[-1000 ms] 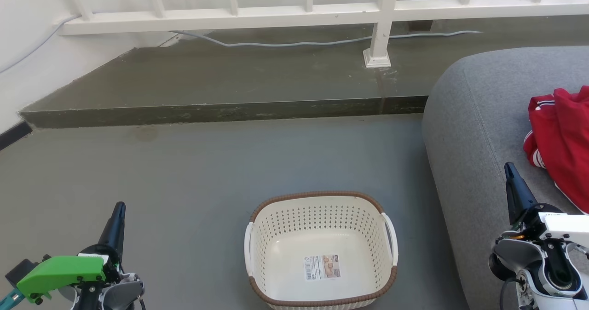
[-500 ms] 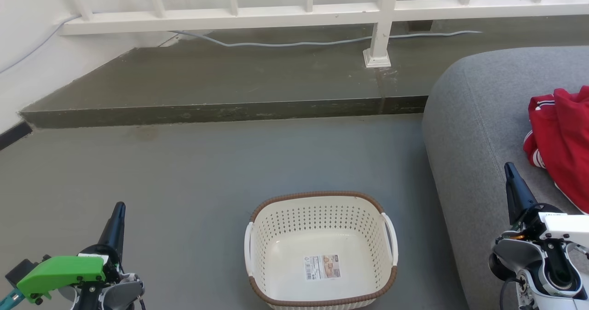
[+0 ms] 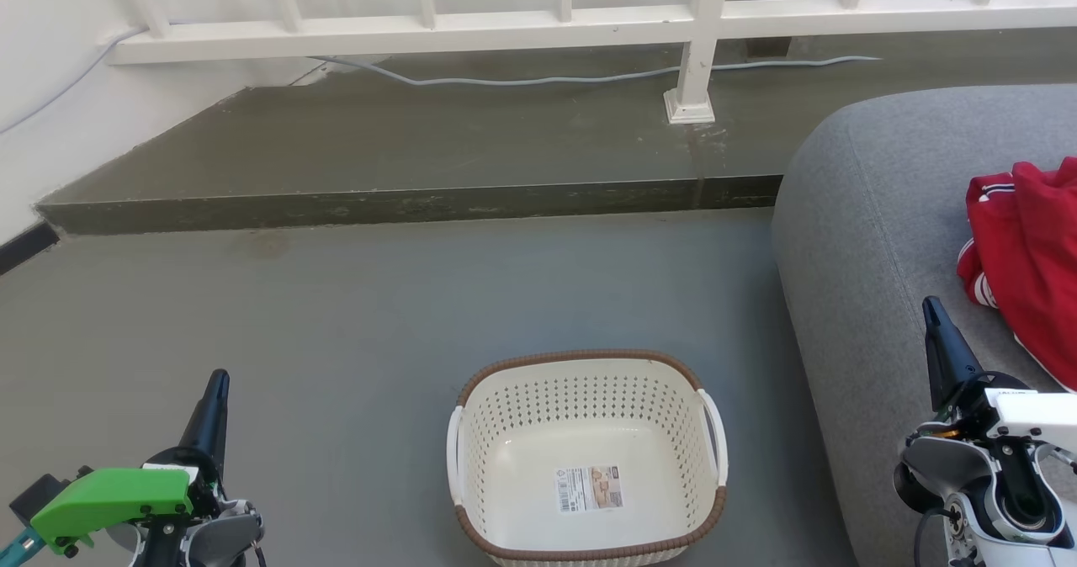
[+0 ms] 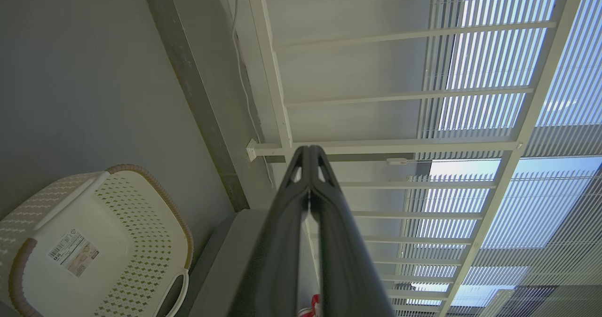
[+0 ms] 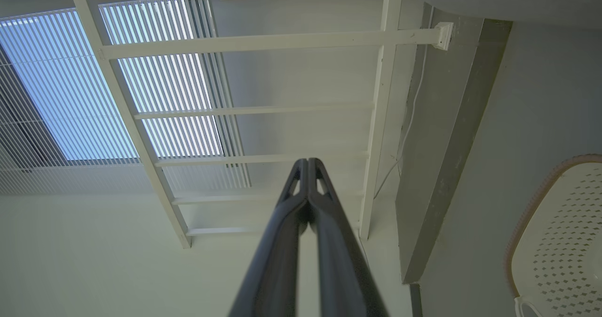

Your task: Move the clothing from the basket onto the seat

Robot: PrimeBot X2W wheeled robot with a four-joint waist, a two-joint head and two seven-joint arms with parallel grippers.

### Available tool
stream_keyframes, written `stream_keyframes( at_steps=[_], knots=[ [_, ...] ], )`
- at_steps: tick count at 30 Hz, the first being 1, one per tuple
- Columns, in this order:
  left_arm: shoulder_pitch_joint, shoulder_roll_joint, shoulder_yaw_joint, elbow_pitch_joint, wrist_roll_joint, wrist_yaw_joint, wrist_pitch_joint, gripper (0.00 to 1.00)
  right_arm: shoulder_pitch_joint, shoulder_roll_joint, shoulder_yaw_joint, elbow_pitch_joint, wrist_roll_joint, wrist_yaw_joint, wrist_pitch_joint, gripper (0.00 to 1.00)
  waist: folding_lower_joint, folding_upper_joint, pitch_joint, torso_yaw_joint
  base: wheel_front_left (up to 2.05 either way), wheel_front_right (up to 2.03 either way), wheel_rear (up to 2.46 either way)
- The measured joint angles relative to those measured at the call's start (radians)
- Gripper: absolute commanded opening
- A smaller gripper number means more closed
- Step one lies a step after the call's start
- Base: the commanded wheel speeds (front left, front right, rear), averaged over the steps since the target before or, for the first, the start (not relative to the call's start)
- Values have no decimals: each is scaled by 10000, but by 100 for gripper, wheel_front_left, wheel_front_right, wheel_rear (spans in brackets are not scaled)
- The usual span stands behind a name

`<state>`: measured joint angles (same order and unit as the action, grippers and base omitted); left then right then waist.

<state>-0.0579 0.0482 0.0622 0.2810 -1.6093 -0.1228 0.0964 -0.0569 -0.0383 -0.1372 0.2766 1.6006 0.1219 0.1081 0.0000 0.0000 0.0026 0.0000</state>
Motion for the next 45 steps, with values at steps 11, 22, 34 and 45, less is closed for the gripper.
stream_keyframes(
  at_steps=[11, 22, 34, 45],
  knots=[
    [-3, 0, 2, 2, 0, 0, 0, 0, 0, 0, 0, 0, 0, 2, 0, 0, 0, 0, 0, 0, 0, 0, 0],
    [-9, 0, 6, 4, 0, 0, 2, 0, 0, 0, 2, 0, 4, 2, 0, 0, 0, 0, 0, 0, 0, 0, 0],
    [-16, -2, 8, 4, 0, 0, 10, 0, 0, 2, 2, 0, 8, 2, 0, 0, 0, 0, 0, 0, 0, 0, 0],
    [-18, -2, 10, 4, 0, 0, 10, 0, 0, 2, 2, 0, 8, 2, 0, 0, 0, 0, 1, 1, 0, 0, 0]
  ],
)
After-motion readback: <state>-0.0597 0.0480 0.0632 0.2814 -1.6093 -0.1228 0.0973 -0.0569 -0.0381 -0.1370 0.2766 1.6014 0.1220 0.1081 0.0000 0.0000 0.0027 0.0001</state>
